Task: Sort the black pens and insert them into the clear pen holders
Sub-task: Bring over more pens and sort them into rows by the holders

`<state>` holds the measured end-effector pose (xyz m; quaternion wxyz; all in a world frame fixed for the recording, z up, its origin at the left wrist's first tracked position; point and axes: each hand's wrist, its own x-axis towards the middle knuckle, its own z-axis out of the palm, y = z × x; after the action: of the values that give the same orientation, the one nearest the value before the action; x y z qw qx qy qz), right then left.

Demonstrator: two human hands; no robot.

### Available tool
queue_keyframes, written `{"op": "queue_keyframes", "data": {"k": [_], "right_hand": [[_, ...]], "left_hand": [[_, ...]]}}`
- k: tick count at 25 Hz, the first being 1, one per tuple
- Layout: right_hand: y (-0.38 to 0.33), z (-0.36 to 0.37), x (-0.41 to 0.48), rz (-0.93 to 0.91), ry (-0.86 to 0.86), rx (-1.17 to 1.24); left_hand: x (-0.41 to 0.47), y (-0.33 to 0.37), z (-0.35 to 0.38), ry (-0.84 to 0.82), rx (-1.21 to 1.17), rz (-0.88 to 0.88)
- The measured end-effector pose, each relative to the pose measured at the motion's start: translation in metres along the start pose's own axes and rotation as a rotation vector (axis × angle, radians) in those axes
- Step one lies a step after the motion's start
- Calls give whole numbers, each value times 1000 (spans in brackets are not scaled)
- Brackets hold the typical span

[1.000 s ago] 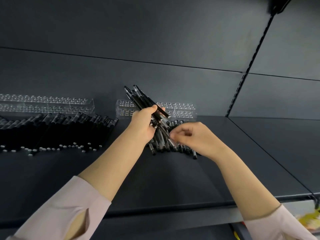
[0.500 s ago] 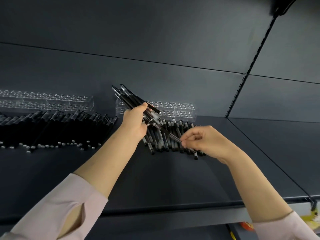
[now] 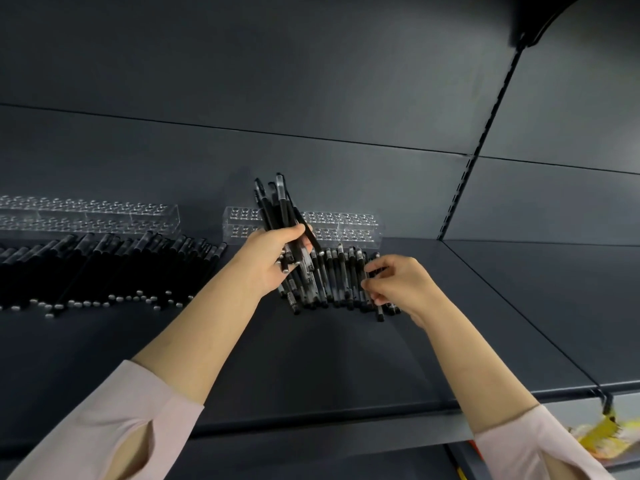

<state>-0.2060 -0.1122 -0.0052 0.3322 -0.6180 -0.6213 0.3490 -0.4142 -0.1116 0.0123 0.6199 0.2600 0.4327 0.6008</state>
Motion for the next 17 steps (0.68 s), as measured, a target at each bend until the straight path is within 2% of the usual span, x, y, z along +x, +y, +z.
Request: {"op": "queue_keyframes", "data": {"k": [4, 7, 11, 17], "right_hand": [[-7, 2, 1, -78, 65, -2], [-21, 6, 3, -124, 20, 129], [-41, 18, 13, -83, -51, 329], [-69, 39, 32, 67, -345, 521]], "left_hand": [[-4, 1, -6, -56, 173, -46], [-9, 1, -9, -52, 353, -59], [-15, 5, -17, -117, 401, -113], [-21, 12, -28, -155, 428, -98]]}}
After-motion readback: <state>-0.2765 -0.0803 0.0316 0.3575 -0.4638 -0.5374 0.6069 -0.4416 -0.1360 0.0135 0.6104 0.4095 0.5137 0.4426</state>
